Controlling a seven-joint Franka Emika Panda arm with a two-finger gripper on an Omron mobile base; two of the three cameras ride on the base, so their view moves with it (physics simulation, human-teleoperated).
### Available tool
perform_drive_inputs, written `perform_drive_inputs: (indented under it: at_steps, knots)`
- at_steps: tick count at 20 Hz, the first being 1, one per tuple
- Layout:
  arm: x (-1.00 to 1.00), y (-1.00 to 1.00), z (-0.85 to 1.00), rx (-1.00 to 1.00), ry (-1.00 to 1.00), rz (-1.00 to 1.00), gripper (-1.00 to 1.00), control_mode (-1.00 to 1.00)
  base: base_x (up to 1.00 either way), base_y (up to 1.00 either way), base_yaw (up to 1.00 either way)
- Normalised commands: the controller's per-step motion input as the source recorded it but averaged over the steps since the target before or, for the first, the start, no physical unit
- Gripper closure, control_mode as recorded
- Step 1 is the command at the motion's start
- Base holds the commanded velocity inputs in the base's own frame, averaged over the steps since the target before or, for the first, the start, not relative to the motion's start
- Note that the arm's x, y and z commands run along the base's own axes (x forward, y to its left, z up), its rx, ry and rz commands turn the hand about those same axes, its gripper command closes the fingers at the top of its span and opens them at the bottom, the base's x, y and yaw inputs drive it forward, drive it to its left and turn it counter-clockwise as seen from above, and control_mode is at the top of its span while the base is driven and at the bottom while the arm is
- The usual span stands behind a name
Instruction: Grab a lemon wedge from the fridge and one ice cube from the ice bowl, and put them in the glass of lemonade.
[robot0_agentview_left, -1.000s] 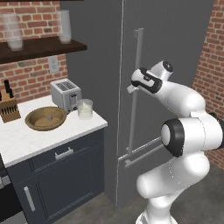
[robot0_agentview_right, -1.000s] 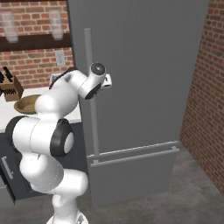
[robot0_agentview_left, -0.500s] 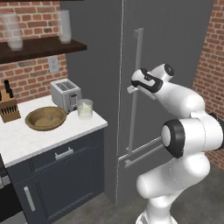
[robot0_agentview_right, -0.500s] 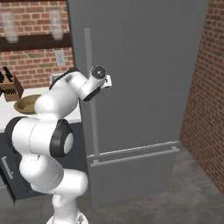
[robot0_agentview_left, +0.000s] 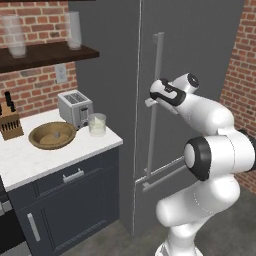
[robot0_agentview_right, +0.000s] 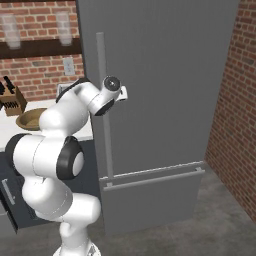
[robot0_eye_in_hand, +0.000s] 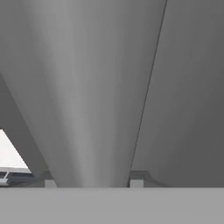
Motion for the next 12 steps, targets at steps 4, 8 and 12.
perform_drive_inputs:
  at_steps: [4,8,12]
  knots:
    - [0.03,0.00,0.00,0.00,0.00,0.00,1.00,-1.00,0.00,0.00,0.00]
    - [0.00,-0.04,0.00,0.00,-0.01,-0.01,1.00,-1.00,0.00,0.00,0.00]
    - [0.00,-0.30,0.02,0.00,0.00,-0.06,1.00,-1.00,0.00,0.00,0.00]
